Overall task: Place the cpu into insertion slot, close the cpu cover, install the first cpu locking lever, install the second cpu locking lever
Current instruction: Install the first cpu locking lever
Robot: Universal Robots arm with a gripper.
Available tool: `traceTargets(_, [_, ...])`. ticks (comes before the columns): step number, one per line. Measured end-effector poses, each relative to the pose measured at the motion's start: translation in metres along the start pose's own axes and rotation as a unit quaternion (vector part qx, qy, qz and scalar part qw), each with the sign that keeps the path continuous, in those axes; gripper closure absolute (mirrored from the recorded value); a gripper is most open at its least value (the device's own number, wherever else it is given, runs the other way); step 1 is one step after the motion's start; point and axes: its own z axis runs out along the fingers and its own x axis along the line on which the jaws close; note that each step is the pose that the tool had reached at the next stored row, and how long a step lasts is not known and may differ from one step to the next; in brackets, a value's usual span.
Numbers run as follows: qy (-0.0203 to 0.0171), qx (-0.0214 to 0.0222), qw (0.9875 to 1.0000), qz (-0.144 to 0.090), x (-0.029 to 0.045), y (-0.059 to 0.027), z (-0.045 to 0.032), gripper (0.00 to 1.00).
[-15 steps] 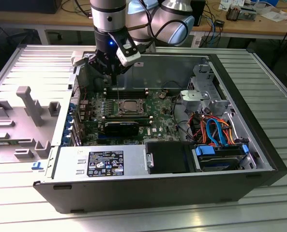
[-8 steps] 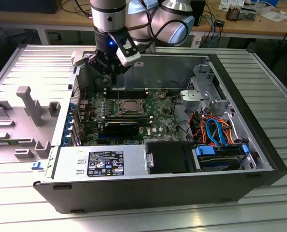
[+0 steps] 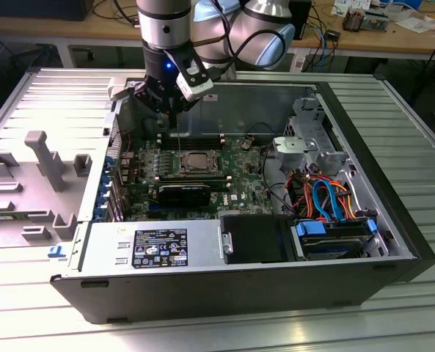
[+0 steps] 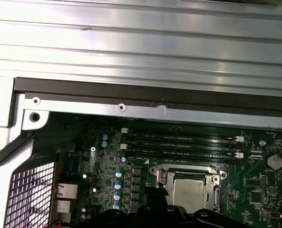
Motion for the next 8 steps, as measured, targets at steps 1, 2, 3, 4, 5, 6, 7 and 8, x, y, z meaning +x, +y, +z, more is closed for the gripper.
traceTargets(1, [0.0,-0.0003,1.0,0.0,0.0,0.0,0.0,0.89])
traceTargets(2, [-0.0001,-0.0009,1.0,0.0,0.0,0.0,0.0,0.89])
traceTargets(3, [-0.0001,-0.0013,1.0,0.0,0.0,0.0,0.0,0.89])
traceTargets(4, [-0.0001,-0.0016,1.0,0.0,0.0,0.0,0.0,0.89])
traceTargets(5, [-0.0001,-0.002,1.0,0.0,0.0,0.0,0.0,0.89])
traceTargets(6, [-0.0001,-0.0023,1.0,0.0,0.0,0.0,0.0,0.89])
traceTargets(7, [-0.0002,-0.0027,1.0,0.0,0.0,0.0,0.0,0.89])
traceTargets(8, [-0.0002,-0.003,1.0,0.0,0.0,0.0,0.0,0.89])
